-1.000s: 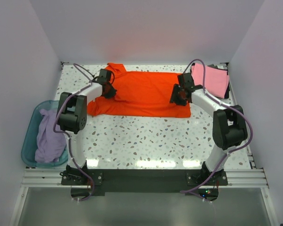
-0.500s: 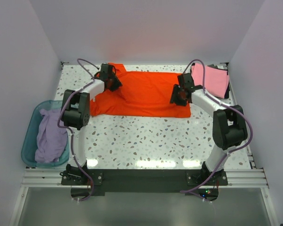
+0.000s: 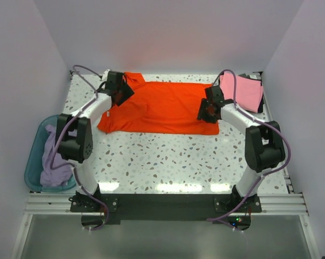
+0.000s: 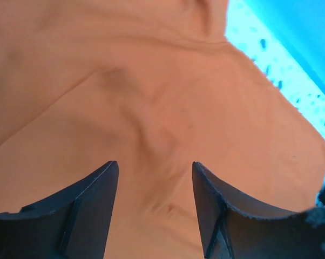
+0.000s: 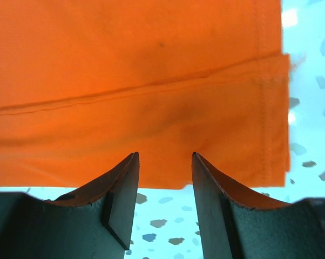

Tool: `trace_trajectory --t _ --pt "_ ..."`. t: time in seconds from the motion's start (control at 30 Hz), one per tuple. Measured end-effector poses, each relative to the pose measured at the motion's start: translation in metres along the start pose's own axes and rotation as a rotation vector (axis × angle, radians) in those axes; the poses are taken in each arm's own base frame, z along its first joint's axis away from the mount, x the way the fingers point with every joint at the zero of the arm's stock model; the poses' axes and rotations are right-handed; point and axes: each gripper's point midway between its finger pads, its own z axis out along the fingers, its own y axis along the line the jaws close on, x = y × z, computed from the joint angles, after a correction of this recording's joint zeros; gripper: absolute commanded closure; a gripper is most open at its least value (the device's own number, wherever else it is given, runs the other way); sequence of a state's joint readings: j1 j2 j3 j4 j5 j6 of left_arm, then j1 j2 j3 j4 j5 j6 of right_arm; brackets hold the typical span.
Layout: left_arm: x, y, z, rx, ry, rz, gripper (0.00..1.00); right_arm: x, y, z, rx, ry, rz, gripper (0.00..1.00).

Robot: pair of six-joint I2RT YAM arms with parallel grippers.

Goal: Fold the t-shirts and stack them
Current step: Fold the tshirt

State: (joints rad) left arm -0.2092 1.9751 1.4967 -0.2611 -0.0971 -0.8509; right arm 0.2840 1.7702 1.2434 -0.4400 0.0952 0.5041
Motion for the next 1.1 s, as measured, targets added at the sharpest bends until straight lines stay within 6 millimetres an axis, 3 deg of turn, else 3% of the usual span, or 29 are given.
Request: trace_trajectory --t 0.13,0.23,0.33,0.43,0.53,0.7,1.1 --pt "0.003 0.043 -0.057 -0.14 -0.06 -0.075 0.44 0.012 -0.027 0.0 0.039 0.023 0.043 0.52" --pt "0.018 0.083 -0.092 -0.238 -0.084 -0.115 0.45 0.017 -0.058 -0.001 0.083 0.03 0.113 0.5" --pt "0.04 0.121 -0.111 -0.329 -0.081 -0.127 0.45 0.023 -0.082 -0.004 0.128 0.028 0.168 0.48" --pt "0.059 0.15 -0.123 -0.402 -0.068 -0.118 0.45 0.032 -0.086 -0.005 0.137 0.036 0.18 0.46" --pt "0.066 0.165 -0.127 -0.442 -0.072 -0.117 0.45 0.039 -0.087 -0.002 0.139 0.041 0.186 0.46" --pt "0.067 0.173 -0.126 -0.47 -0.086 -0.113 0.45 0.044 -0.096 0.0 0.154 0.049 0.211 0.46" --pt "0.078 0.193 -0.098 -0.547 -0.065 -0.095 0.49 0.038 -0.103 0.001 0.157 0.031 0.237 0.46"
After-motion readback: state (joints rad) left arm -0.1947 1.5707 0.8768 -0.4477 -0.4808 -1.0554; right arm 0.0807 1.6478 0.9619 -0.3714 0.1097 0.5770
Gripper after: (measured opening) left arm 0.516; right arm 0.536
